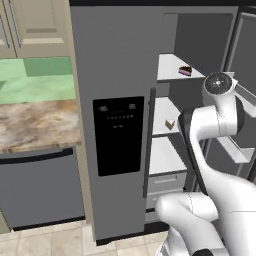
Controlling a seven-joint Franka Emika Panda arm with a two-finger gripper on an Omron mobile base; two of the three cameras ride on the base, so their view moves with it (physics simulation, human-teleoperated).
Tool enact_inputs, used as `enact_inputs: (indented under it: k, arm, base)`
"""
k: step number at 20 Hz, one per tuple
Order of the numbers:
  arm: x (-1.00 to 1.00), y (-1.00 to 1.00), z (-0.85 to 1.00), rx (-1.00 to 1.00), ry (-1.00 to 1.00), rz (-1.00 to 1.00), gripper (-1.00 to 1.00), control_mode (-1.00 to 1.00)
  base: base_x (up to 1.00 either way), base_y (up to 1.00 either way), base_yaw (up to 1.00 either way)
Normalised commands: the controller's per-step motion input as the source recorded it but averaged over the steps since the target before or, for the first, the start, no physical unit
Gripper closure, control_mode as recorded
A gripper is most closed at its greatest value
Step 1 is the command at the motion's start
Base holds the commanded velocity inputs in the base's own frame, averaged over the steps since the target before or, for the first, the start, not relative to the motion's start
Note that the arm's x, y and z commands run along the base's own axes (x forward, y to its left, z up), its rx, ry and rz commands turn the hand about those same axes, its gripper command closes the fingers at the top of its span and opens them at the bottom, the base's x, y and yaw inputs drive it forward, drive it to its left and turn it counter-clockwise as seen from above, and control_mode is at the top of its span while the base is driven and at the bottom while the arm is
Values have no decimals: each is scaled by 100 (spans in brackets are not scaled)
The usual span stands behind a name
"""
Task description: Take the cakes from the fridge and place them on the empty tray on the dining counter.
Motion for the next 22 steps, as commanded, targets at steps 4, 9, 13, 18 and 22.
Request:
enact_inputs:
  k: [4,9,13,18,22]
  arm:
    - [27,-21,-42,-7,-5,-6,-100,-100]
    - [12,-42,-43,-16,-13,-17,-100,-100]
    - [3,-26,-17,-20,-30,-15,-100,-100]
    - [1,-3,0,-19,-30,-14,-100,-100]
    - [0,0,20,-12,-8,-13,-100,-100]
  base:
    - [0,0,0]
    - [0,0,0]
    - [0,0,0]
    - [0,0,0]
    - [0,0,0]
